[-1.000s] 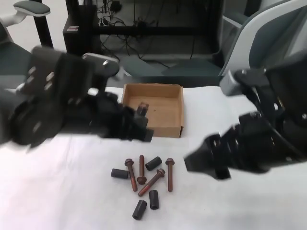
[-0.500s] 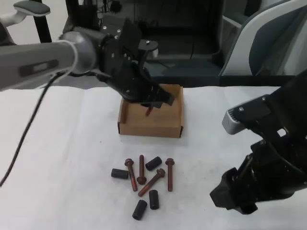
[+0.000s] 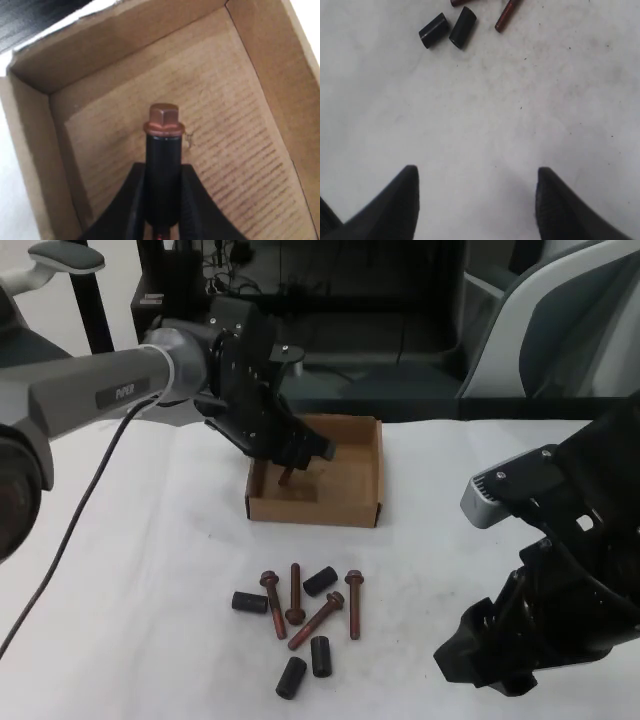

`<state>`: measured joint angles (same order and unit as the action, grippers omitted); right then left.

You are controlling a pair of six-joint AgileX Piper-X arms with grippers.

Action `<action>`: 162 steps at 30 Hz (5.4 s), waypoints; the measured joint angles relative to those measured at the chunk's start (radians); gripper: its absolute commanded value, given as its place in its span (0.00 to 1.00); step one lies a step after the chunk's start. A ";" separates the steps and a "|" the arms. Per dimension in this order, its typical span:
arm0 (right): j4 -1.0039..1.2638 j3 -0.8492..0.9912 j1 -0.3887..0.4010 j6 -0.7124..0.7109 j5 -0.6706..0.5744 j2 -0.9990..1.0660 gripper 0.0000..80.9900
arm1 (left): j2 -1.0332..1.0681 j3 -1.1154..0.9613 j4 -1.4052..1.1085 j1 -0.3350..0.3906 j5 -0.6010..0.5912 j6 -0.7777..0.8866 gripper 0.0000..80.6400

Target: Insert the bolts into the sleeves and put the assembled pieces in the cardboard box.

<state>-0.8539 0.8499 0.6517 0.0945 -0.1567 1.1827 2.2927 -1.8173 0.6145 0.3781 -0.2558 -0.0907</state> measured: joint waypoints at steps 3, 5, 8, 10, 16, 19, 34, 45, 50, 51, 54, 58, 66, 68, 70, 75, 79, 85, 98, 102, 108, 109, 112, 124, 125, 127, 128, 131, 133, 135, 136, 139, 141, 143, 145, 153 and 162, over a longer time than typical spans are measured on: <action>0.009 0.000 0.000 0.000 0.000 0.000 0.81 | -0.001 0.000 0.000 0.000 0.000 0.000 0.02; 0.016 0.000 0.000 0.000 -0.002 0.000 0.81 | -0.001 0.000 0.000 0.000 0.000 0.000 0.07; 0.020 0.000 0.000 0.000 -0.002 0.000 0.81 | -0.001 0.000 0.000 0.000 -0.015 0.000 0.31; 0.024 0.000 0.000 0.000 -0.002 0.000 0.81 | -0.001 -0.002 0.003 0.000 -0.019 0.000 0.44; 0.023 0.000 0.000 -0.001 -0.002 0.000 0.81 | -0.001 -0.001 0.033 0.000 -0.020 0.000 0.60; 0.023 0.000 0.000 -0.001 -0.002 0.000 0.81 | -0.001 -0.001 0.046 0.000 -0.023 0.009 0.64; 0.010 -0.001 0.000 -0.002 0.017 -0.034 0.81 | -0.181 -0.001 0.177 0.002 -0.004 -0.017 0.64; 0.007 -0.001 0.000 0.050 0.060 -0.102 0.81 | -0.422 0.233 0.287 0.002 -0.004 -0.071 0.64; 0.007 -0.040 0.000 0.082 0.064 -0.167 0.81 | -0.693 0.597 0.157 0.005 -0.040 -0.041 0.64; 0.007 -0.055 0.000 0.097 0.064 -0.185 0.81 | -0.759 0.677 0.123 0.008 -0.042 -0.028 0.64; 0.019 -0.115 0.000 0.144 0.067 -0.254 0.81 | -0.950 0.880 0.040 0.028 -0.052 0.019 0.64; 0.094 -0.218 -0.001 0.197 0.068 -0.366 0.81 | -1.212 1.105 -0.070 0.072 -0.099 0.056 0.64; 0.238 -0.393 -0.001 0.251 0.068 -0.554 0.81 | -1.470 1.334 -0.132 0.118 -0.136 0.155 0.64; 0.241 -0.405 -0.001 0.264 0.068 -0.564 0.81 | -1.478 1.347 -0.135 0.118 -0.136 0.167 0.64; 0.245 -0.406 -0.001 0.271 0.068 -0.567 0.81 | -1.480 1.349 -0.148 0.118 -0.136 0.173 0.64; 0.262 -0.406 -0.001 0.273 0.068 -0.559 0.81 | -1.482 1.349 -0.208 0.118 -0.136 0.173 0.64; 0.257 -0.389 -0.001 0.315 0.068 -0.516 0.81 | -1.482 1.349 -0.227 0.118 -0.113 0.177 0.64; 0.186 -0.264 -0.001 0.336 0.068 -0.348 0.81 | -1.482 1.349 -0.232 0.118 -0.082 0.177 0.64; 0.064 0.011 -0.001 0.302 0.024 0.107 0.81 | -1.482 1.349 -0.234 0.118 -0.081 0.180 0.64; -0.002 0.107 -0.001 0.267 0.024 0.259 0.81 | -1.482 1.349 -0.234 0.118 -0.081 0.180 0.64; -0.028 0.263 -0.001 0.227 0.024 0.462 0.81 | -1.482 1.349 -0.234 0.118 -0.081 0.180 0.64; -0.031 0.284 -0.001 0.223 0.024 0.483 0.81 | -1.482 1.349 -0.234 0.118 -0.081 0.180 0.64; -0.031 0.358 -0.001 0.204 0.024 0.561 0.81 | -1.482 1.349 -0.234 0.118 -0.081 0.180 0.64; -0.125 0.557 -0.001 0.139 0.024 0.743 0.81 | -1.482 1.349 -0.234 0.118 -0.081 0.157 0.64; -0.129 0.561 -0.001 0.138 0.024 0.750 0.81 | -1.482 1.349 -0.234 0.118 -0.081 0.157 0.64; -0.132 0.565 -0.001 0.139 0.024 0.759 0.81 | -1.482 1.349 -0.234 0.118 -0.081 0.157 0.64; -0.135 0.567 -0.001 0.139 0.024 0.762 0.81 | -1.482 1.349 -0.234 0.118 -0.081 0.157 0.64; -0.139 0.568 -0.001 0.139 0.024 0.771 0.81 | -1.482 1.349 -0.234 0.118 -0.081 0.157 0.64; -0.145 0.568 -0.001 0.130 0.024 0.783 0.81 | -1.482 1.349 -0.234 0.118 -0.081 0.157 0.64; -0.154 0.571 -0.001 0.121 0.024 0.796 0.73 | -1.482 1.349 -0.234 0.118 -0.081 0.157 0.64; -0.157 0.573 -0.001 0.114 0.026 0.804 0.67 | -1.482 1.349 -0.234 0.118 -0.081 0.157 0.64; -0.162 0.579 -0.001 0.092 0.033 0.822 0.55 | -1.482 1.349 -0.234 0.118 -0.081 0.157 0.64; -0.162 0.583 -0.001 0.077 0.042 0.828 0.55 | -1.482 1.349 -0.234 0.118 -0.081 0.157 0.64; -0.162 0.588 -0.001 0.067 0.050 0.828 0.55 | -1.482 1.349 -0.234 0.118 -0.081 0.157 0.64; -0.162 0.601 -0.001 0.046 0.072 0.828 0.55 | -1.482 1.349 -0.234 0.118 -0.081 0.157 0.64; -0.160 0.615 -0.001 0.010 0.091 0.828 0.55 | -1.482 1.349 -0.234 0.118 -0.081 0.121 0.64; -0.205 0.667 -0.001 0.000 0.102 0.904 0.55 | -1.482 1.349 -0.234 0.118 -0.081 0.112 0.64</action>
<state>-1.0587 1.5173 0.6507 0.0942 -0.0550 2.0867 0.8110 -0.4680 0.3810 0.4964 -0.3370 0.0216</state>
